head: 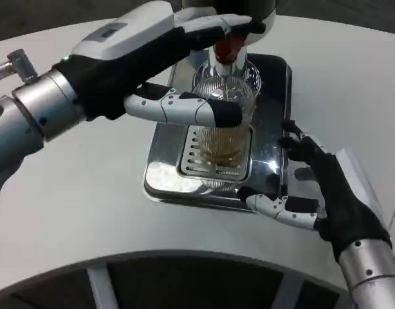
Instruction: Grasp the cup under the faucet to collect the drink, then remove the cup.
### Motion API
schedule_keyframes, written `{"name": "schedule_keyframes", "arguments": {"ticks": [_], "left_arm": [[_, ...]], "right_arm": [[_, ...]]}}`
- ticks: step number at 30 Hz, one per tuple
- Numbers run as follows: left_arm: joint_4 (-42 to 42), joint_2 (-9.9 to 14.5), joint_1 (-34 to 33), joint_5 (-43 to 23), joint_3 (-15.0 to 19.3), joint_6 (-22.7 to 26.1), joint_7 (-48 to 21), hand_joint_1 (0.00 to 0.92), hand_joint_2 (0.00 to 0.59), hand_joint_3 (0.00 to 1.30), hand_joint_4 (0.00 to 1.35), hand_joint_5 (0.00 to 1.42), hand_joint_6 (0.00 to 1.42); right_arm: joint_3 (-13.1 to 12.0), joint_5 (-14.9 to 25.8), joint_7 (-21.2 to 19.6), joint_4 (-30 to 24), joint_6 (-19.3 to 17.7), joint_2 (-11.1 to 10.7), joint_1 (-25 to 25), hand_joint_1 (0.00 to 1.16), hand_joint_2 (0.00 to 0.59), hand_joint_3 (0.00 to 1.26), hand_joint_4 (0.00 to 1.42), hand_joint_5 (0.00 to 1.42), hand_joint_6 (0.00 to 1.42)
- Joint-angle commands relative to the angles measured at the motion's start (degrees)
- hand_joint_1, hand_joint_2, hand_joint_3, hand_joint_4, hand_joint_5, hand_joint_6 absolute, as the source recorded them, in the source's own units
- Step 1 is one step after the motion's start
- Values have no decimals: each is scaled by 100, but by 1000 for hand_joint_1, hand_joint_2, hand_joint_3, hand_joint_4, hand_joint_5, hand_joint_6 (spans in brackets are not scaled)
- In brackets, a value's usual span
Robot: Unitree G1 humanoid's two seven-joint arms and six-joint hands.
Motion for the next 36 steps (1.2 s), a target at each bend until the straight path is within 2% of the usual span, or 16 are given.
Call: {"name": "schedule_keyframes", "arguments": {"ticks": [1,13,18,29,36], "left_arm": [[151,78,212,209,-229,-13,-216,0,27,251,98,170,0],[219,62,139,243,-314,-10,-113,0,20,251,99,179,0],[229,50,109,287,-349,8,-74,0,18,245,99,181,0],[251,31,76,339,-385,19,1,0,14,242,99,178,0],[291,10,45,376,-395,17,56,0,14,242,99,175,0]], "right_arm": [[48,120,-210,173,-163,2,-122,897,175,122,196,196,277],[140,382,-744,735,-523,47,-446,904,177,131,206,221,282],[184,522,-943,1165,-778,73,-615,904,177,132,207,223,291],[155,692,-1110,1651,-1069,12,-915,884,163,114,181,199,236],[56,764,-1209,1648,-1154,-19,-977,880,163,111,174,198,217]]}}
